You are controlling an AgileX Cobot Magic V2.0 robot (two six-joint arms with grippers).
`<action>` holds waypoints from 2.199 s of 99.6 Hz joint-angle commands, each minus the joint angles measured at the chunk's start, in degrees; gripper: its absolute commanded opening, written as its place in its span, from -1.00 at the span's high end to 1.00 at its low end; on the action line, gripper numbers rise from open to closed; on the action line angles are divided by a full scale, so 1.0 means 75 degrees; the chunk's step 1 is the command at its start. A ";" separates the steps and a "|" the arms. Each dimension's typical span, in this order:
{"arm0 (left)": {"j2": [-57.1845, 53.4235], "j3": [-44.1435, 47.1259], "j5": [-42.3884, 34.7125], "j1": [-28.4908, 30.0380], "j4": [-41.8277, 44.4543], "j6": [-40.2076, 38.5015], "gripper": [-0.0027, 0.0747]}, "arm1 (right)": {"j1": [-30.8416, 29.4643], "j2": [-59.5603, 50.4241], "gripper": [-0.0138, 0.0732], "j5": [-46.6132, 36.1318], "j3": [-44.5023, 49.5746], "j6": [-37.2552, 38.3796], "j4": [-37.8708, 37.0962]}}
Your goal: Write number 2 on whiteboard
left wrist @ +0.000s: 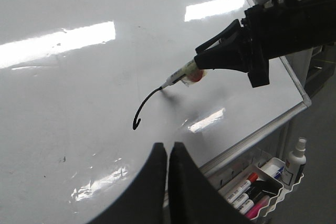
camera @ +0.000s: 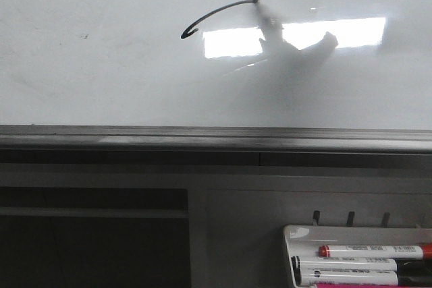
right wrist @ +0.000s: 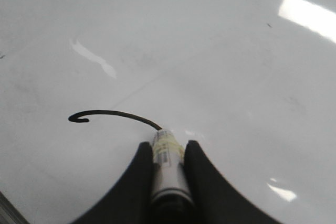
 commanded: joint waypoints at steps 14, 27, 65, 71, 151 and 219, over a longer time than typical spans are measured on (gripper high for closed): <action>0.0039 -0.0200 -0.0576 0.0023 -0.0151 -0.0073 0.98 | -0.0023 -0.0186 0.86 0.0550 0.0263 -0.0119 0.1045; 0.0039 -0.0200 -0.0576 0.0023 -0.0151 -0.0073 0.98 | 0.0355 0.0095 0.86 -0.0312 0.0467 -0.0119 0.1411; 0.0039 -0.0200 -0.0576 0.0023 -0.0151 -0.0073 0.98 | 0.0833 0.0870 0.86 -0.0453 0.0450 -0.0119 0.1513; 0.0039 -0.0200 -0.0576 0.0023 -0.0151 -0.0073 0.98 | 0.0821 0.0791 0.86 -0.0007 0.0450 -0.0119 0.1513; 0.0039 -0.0200 -0.0594 0.0023 -0.0151 -0.0073 0.98 | 0.0695 -0.2116 0.86 0.0327 0.0819 -0.0119 0.1647; 0.2900 -0.3963 0.5283 0.0023 0.0046 0.2134 0.07 | 0.3846 -0.1966 0.86 -0.1194 0.0819 -0.0883 0.1308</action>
